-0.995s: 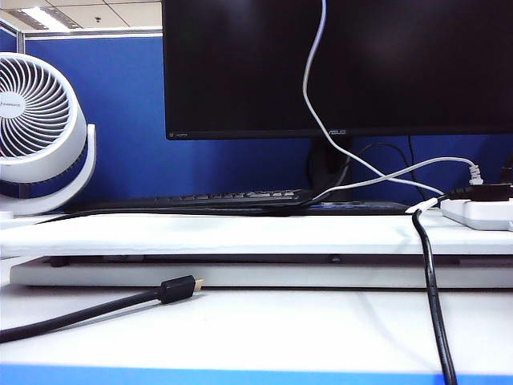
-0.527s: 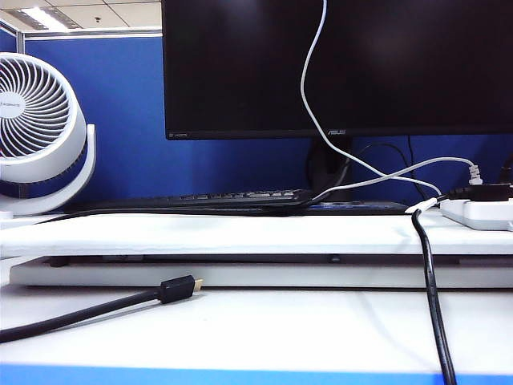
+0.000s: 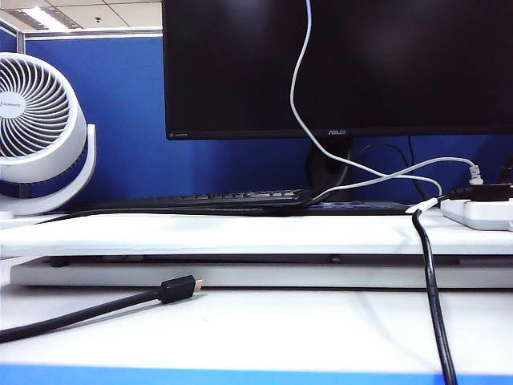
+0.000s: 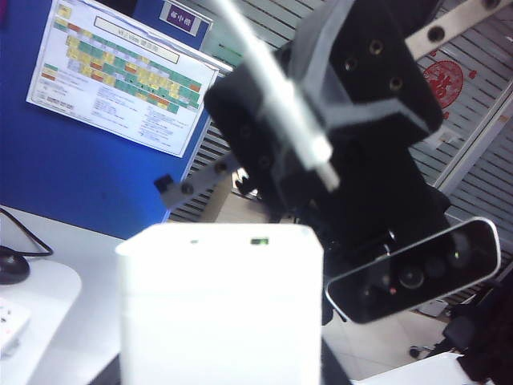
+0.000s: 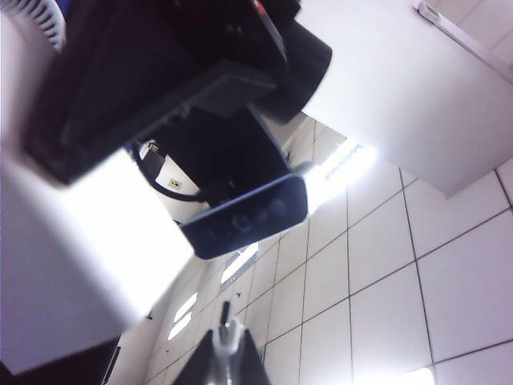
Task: Pick up the Type-C charging cable and the charging base, insert one end of the Type-C charger into the corresponding slot on the base, and finally place the plugged-in charger back on the table.
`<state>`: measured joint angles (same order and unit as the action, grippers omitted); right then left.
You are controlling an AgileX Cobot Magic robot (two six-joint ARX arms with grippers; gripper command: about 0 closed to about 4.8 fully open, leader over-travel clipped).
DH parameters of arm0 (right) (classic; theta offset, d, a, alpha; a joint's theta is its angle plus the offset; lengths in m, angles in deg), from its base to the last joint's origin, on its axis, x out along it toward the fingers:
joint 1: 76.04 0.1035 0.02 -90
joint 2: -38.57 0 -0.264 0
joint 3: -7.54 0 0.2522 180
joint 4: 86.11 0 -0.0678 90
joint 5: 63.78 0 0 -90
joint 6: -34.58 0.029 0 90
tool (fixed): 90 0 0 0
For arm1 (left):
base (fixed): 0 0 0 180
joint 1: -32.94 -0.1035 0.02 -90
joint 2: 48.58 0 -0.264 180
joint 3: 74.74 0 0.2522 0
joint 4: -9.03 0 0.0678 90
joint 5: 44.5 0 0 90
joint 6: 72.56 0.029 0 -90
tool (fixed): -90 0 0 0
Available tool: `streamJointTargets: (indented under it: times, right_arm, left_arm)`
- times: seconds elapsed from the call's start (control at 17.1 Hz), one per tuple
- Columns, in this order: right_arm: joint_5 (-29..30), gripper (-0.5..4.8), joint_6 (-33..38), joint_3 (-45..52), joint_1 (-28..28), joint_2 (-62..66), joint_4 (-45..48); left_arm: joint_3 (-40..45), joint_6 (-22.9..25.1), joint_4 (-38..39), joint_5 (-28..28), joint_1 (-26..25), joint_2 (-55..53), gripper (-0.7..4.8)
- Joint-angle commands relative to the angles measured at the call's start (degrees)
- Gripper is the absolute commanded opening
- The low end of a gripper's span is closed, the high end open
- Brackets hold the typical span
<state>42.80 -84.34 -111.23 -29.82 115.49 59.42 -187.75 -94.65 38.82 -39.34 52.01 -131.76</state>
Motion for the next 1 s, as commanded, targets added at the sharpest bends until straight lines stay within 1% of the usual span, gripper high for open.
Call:
streamJointTargets:
  times: [0.06,0.29,0.47,0.59,0.64,0.7,0.88,0.94,1.0]
  right_arm:
    - [0.11,-0.05,-0.07,-0.22,0.00,-0.24,0.98]
    - [-0.11,-0.05,-0.07,-0.22,-2.21,-0.20,-2.62]
    - [0.26,-0.05,-0.04,-0.22,-2.84,-0.20,-3.15]
    - [0.55,-0.05,-0.04,-0.22,-2.82,-0.20,-3.78]
    - [0.55,-0.05,-0.04,-0.22,-2.84,-0.20,-3.98]
    - [0.55,-0.05,-0.07,-0.22,-2.84,-0.20,-3.96]
    - [3.02,-0.05,-0.04,-0.22,-2.75,-0.33,-4.42]
    - [4.00,-0.05,-0.04,-0.22,-2.75,-0.42,-4.37]
    - [5.22,-0.05,-0.04,-0.22,-2.75,-0.59,-4.37]
  left_arm:
    - [-0.39,-3.65,-2.14,0.11,-0.02,0.37,1.84]
    - [-0.39,-8.39,-2.01,0.04,-0.02,0.37,1.83]
    - [-0.39,-16.92,-1.99,-1.60,-0.02,0.37,1.83]
    - [-0.39,-19.65,-1.99,-2.29,-0.02,0.35,1.83]
    - [-0.39,-19.65,-2.01,-3.08,-0.02,0.37,1.83]
    - [-0.39,-17.86,-2.03,-3.80,-0.02,0.37,1.83]
    - [-0.39,-9.40,-2.21,-6.80,-0.02,0.37,1.83]
    - [-0.39,-7.34,-2.14,-6.80,-0.02,0.37,1.83]
    - [-0.39,-6.60,-2.14,-6.80,-0.02,0.35,1.83]
